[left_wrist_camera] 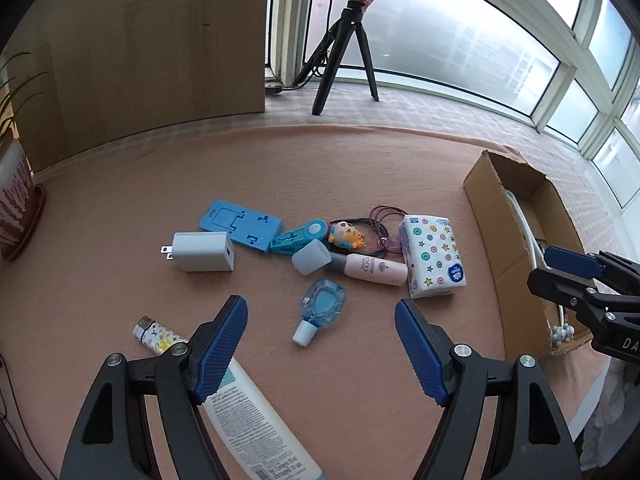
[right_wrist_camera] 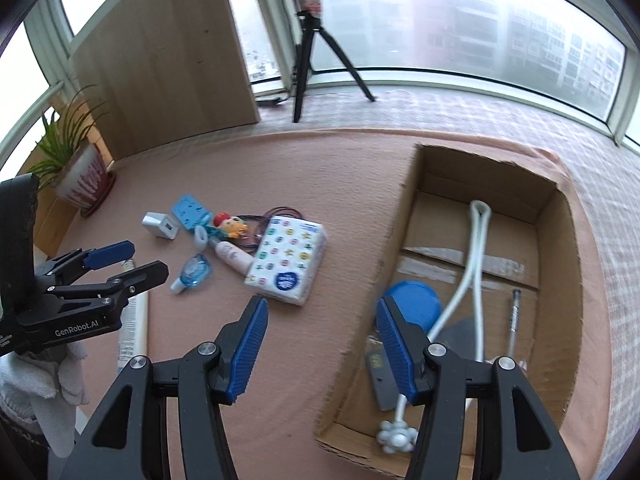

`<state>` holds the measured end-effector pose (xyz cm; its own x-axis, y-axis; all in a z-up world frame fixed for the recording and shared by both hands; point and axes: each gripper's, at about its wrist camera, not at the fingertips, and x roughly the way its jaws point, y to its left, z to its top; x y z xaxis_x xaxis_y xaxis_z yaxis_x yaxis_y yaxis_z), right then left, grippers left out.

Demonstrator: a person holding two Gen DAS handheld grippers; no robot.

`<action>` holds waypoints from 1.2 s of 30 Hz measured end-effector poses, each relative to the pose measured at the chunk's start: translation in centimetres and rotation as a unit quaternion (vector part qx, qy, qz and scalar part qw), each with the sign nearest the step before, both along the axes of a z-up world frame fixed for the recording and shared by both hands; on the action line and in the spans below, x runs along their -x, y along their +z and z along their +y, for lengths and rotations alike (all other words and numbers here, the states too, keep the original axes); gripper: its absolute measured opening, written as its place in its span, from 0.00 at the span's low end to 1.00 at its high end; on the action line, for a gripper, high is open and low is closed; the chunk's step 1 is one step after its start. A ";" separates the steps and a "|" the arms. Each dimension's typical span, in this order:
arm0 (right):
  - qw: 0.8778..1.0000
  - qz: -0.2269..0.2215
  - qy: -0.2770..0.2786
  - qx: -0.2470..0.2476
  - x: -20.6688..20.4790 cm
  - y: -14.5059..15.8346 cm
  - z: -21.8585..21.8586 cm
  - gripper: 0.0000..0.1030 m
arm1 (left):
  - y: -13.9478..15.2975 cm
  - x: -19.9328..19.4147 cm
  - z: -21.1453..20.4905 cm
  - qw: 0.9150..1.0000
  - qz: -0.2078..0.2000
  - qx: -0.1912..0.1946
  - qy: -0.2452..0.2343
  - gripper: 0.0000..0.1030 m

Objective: Organize objects
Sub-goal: 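Move both open grippers back over the scattered items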

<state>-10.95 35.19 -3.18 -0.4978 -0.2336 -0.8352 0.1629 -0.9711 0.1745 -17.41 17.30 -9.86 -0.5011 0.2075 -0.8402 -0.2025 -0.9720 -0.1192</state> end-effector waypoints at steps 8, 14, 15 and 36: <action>0.999 0.005 0.051 -0.008 1.3 0.1 -4.0 0.51 | -1.1 0.0 -1.7 1.000 -0.014 -0.011 -0.005 0.77; 0.997 0.000 0.074 -0.017 2.4 -0.4 -5.7 0.51 | -2.1 0.4 -1.8 0.999 -0.029 -0.020 -0.015 0.73; 0.997 -0.007 0.082 -0.013 2.7 -0.7 -6.1 0.51 | -2.3 0.5 -1.7 0.999 -0.030 -0.020 -0.016 0.72; 0.990 -0.102 0.092 0.022 10.0 -5.1 -8.5 0.28 | -5.3 2.7 -0.2 0.997 -0.062 -0.026 -0.036 0.53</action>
<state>-20.97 26.71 -8.33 -0.2659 -0.3426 -0.9011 0.2931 -0.9192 0.2630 -20.11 17.10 -15.14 -0.3757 0.2845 -0.8820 -0.2512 -0.9473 -0.1985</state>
